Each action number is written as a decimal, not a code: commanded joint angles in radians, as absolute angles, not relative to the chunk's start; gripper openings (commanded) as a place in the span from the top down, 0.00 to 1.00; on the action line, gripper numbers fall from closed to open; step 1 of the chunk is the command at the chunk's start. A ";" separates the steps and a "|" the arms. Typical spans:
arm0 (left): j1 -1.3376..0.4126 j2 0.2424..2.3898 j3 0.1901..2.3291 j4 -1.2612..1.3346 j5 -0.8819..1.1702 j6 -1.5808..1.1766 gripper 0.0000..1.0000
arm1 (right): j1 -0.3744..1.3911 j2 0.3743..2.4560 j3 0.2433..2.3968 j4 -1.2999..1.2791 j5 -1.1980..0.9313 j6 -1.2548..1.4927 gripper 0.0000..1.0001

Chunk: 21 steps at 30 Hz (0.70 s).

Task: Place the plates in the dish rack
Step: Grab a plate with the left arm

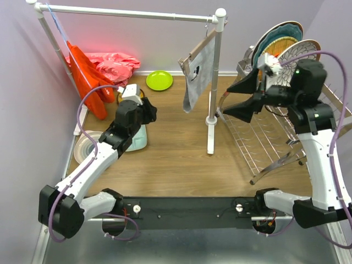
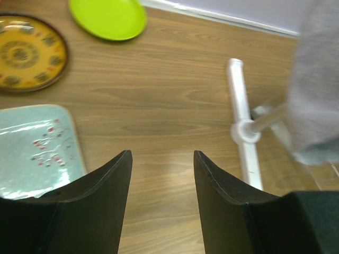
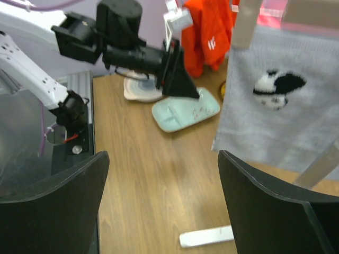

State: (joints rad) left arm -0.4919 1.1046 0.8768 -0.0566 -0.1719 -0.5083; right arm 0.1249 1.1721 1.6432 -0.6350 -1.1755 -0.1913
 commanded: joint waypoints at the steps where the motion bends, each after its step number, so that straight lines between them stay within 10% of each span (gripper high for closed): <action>1: -0.344 1.106 0.833 -0.046 -0.061 -0.508 0.41 | 0.247 1.196 1.631 -0.759 -0.982 -0.299 0.09; 21: 0.061 1.669 1.037 -0.179 0.063 -0.242 0.33 | 0.471 1.261 1.347 -0.856 -0.626 -0.554 0.01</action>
State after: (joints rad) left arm 0.0422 1.6459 0.9863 -0.1196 0.0521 -0.3088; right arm 0.4637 1.2724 1.3838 -0.8371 -0.6762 -0.5034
